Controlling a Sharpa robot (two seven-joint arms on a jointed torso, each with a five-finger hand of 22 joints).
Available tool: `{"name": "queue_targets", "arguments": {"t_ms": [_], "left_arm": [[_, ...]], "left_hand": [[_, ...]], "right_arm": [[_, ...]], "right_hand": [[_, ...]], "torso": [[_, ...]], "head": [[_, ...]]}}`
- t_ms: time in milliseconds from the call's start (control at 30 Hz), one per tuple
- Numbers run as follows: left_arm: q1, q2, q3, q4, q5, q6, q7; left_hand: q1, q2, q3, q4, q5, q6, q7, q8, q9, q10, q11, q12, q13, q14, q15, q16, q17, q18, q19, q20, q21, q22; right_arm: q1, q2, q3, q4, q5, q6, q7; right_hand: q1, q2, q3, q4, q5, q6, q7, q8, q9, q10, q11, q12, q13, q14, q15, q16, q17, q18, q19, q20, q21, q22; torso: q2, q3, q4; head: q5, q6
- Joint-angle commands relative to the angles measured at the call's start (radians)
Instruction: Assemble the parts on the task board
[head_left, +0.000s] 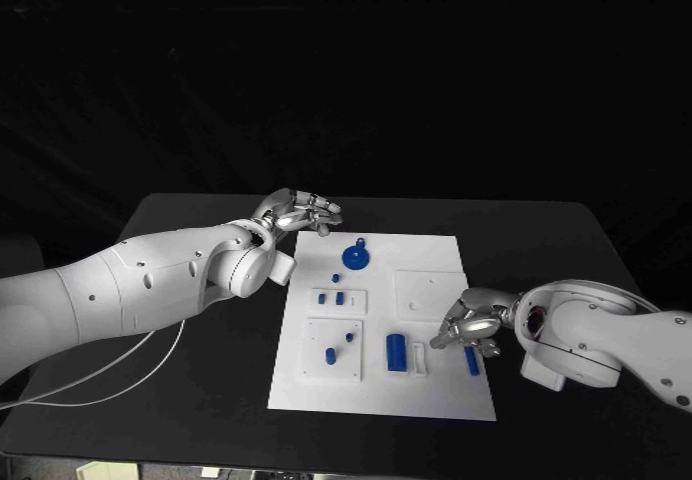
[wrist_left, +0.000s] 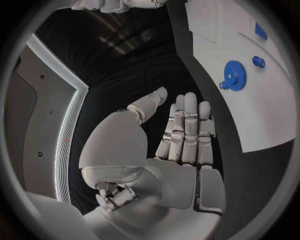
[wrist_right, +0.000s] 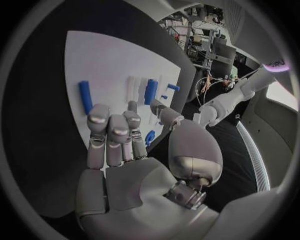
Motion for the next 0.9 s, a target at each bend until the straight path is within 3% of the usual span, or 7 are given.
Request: {"name": "queue_targets", "arguments": {"t_ms": [33, 167, 233, 400, 567, 767, 900], "left_arm": [[0.001, -0.002, 0.001, 0.005, 0.005, 0.020, 0.015], [0.001, -0.004, 0.000, 0.008, 0.006, 0.020, 0.015], [0.001, -0.002, 0.000, 0.008, 0.006, 0.018, 0.015], [0.001, -0.002, 0.000, 0.015, 0.007, 0.020, 0.015], [0.001, -0.002, 0.000, 0.014, 0.013, 0.025, 0.021], [0.001, -0.004, 0.000, 0.015, 0.014, 0.028, 0.023], [0.001, -0.005, 0.000, 0.015, 0.015, 0.029, 0.023]], "left_hand": [[-0.010, -0.003, -0.002, 0.003, -0.004, -0.008, 0.000, 0.005, 0.000, -0.004, 0.001, -0.005, 0.001, 0.002, 0.008, -0.003, 0.001, 0.002, -0.002, -0.002, -0.004, 0.002], [-0.013, -0.004, -0.004, 0.005, -0.004, -0.008, 0.000, 0.005, 0.000, -0.004, 0.001, -0.005, 0.001, 0.003, 0.008, -0.004, 0.002, 0.002, -0.002, -0.001, -0.005, 0.002], [-0.014, -0.004, -0.004, 0.006, -0.004, -0.008, 0.000, 0.005, 0.000, -0.004, 0.001, -0.005, 0.001, 0.002, 0.008, -0.004, 0.003, 0.002, -0.002, -0.001, -0.005, 0.002], [-0.016, -0.005, -0.005, 0.007, -0.004, -0.008, 0.000, 0.005, -0.001, -0.004, 0.001, -0.005, 0.002, 0.002, 0.008, -0.005, 0.003, 0.002, -0.002, -0.001, -0.006, 0.003], [-0.031, -0.011, -0.015, 0.017, -0.014, -0.009, 0.001, 0.005, 0.000, -0.004, 0.002, -0.005, 0.002, 0.003, 0.008, -0.006, 0.007, 0.001, -0.001, -0.001, -0.007, 0.005], [-0.055, -0.021, -0.033, 0.032, -0.015, -0.010, 0.001, 0.007, 0.001, -0.005, 0.002, -0.005, 0.002, 0.001, 0.009, -0.008, 0.011, 0.002, -0.002, -0.001, -0.010, 0.008], [-0.068, -0.016, -0.062, 0.029, -0.014, -0.013, 0.001, 0.007, 0.002, -0.006, 0.002, -0.006, 0.003, 0.000, 0.008, -0.011, 0.016, 0.003, -0.004, -0.001, -0.014, 0.012]], "right_arm": [[0.008, -0.025, 0.002, -0.014, -0.002, 0.004, 0.012], [0.019, -0.058, 0.003, -0.028, -0.054, 0.039, -0.015], [0.019, -0.077, 0.003, -0.033, -0.112, 0.082, -0.024], [0.019, -0.099, 0.002, -0.029, -0.188, 0.115, -0.059], [0.019, -0.101, -0.002, -0.018, -0.208, 0.122, -0.083], [0.008, -0.087, -0.012, -0.010, -0.212, 0.100, -0.105], [-0.001, -0.074, -0.013, -0.006, -0.214, 0.090, -0.110]], "right_hand": [[0.031, 0.002, -0.018, -0.024, -0.004, -0.009, 0.003, 0.000, 0.004, 0.001, 0.005, 0.006, 0.002, 0.005, 0.002, -0.004, -0.001, 0.058, 0.000, -0.003, -0.003, 0.008], [0.054, -0.003, -0.043, -0.049, -0.004, -0.009, 0.003, 0.002, 0.009, 0.001, 0.006, 0.006, 0.001, 0.005, 0.003, -0.006, -0.001, 0.058, -0.001, 0.000, -0.006, 0.008], [0.063, -0.007, -0.051, -0.057, -0.004, -0.002, 0.001, 0.007, 0.012, 0.002, 0.004, 0.006, 0.001, 0.005, 0.002, -0.006, -0.001, 0.058, -0.001, 0.001, -0.007, 0.008], [0.076, -0.006, -0.058, -0.060, -0.005, 0.016, -0.005, 0.016, 0.020, 0.013, -0.001, 0.013, 0.003, 0.006, -0.002, -0.006, -0.001, 0.058, 0.000, 0.006, -0.008, 0.007], [0.061, -0.012, -0.064, -0.037, -0.008, 0.020, -0.007, 0.017, 0.022, 0.017, -0.003, 0.012, 0.001, 0.006, -0.004, -0.007, -0.001, 0.058, 0.001, 0.010, -0.009, 0.007], [0.045, -0.026, -0.062, -0.001, -0.009, 0.023, -0.009, 0.018, 0.024, 0.022, -0.005, 0.010, -0.001, 0.007, -0.005, -0.007, -0.001, 0.058, 0.001, 0.012, -0.010, 0.007], [0.034, -0.030, -0.064, 0.023, -0.009, 0.025, -0.010, 0.018, 0.026, 0.023, -0.006, 0.010, -0.002, 0.007, -0.006, -0.007, -0.001, 0.058, 0.002, 0.013, -0.009, 0.007]], "torso": [[0.000, -0.0003, -0.0014], [0.001, 0.0001, -0.0008], [0.001, 0.0001, 0.0003], [0.001, 0.0001, -0.0003], [0.000, -0.0006, -0.0021], [0.001, 0.0003, 0.0007], [0.001, -0.0008, 0.0006]], "head": [[-0.008, 0.001], [-0.019, 0.002], [-0.028, 0.000], [-0.034, 0.000], [-0.034, 0.000], [-0.041, -0.003], [-0.048, -0.007]]}}
